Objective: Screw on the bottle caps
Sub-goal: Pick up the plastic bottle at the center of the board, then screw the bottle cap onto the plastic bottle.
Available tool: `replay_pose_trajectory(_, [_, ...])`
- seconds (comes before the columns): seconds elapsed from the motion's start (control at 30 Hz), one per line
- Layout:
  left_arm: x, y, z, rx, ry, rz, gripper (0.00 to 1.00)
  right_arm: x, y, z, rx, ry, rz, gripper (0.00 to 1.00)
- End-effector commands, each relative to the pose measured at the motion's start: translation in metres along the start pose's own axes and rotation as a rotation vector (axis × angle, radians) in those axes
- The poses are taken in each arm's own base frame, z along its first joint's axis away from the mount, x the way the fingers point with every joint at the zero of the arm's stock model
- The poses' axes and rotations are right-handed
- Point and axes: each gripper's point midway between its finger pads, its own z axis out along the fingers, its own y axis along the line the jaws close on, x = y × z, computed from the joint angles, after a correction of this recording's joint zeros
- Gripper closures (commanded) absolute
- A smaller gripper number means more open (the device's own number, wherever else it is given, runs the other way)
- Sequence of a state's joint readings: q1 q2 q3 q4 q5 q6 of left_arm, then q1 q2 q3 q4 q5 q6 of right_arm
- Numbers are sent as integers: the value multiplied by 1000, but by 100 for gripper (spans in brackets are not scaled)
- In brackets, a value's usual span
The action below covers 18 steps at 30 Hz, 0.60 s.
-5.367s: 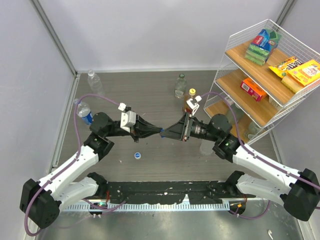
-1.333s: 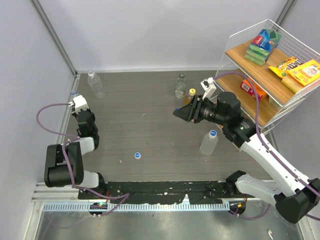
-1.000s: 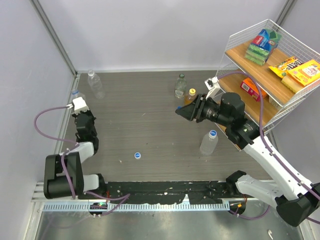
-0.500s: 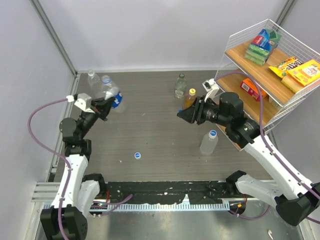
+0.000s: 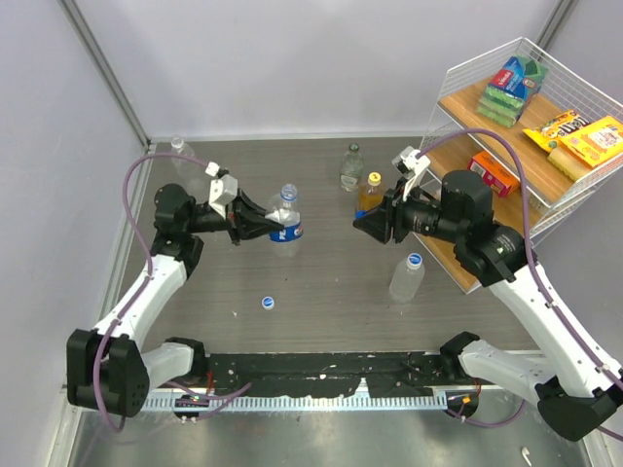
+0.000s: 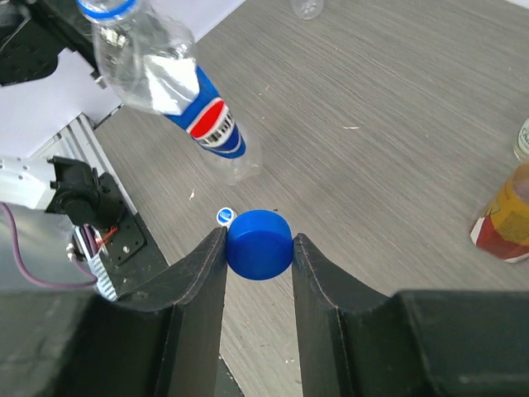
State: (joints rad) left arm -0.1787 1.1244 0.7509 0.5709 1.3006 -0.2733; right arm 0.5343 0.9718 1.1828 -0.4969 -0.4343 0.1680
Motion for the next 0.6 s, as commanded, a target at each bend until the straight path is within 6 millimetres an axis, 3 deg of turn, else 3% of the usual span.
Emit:
replay_pose_trajectory(0.0, [1, -8, 7, 134, 42, 50, 90, -22, 20, -15, -98, -28, -181, 72])
replay_pose_trajectory(0.13, [20, 8, 18, 116, 105, -23, 91, -14, 25, -16, -172, 2, -343, 71])
replay_pose_trajectory(0.3, [69, 9, 29, 87, 281, 29, 93, -16, 35, -14, -275, 31, -461, 70])
replay_pose_trajectory(0.37, [88, -7, 24, 158, 383, 81, 94, -16, 37, -11, -316, 68, -484, 70])
replay_pose_trajectory(0.43, [89, -15, 22, 224, 397, 123, 94, -14, 38, -9, -348, 111, -504, 70])
replay_pose_trajectory(0.57, [74, -7, 30, 247, 399, 151, 94, -9, 40, -6, -408, 183, -509, 70])
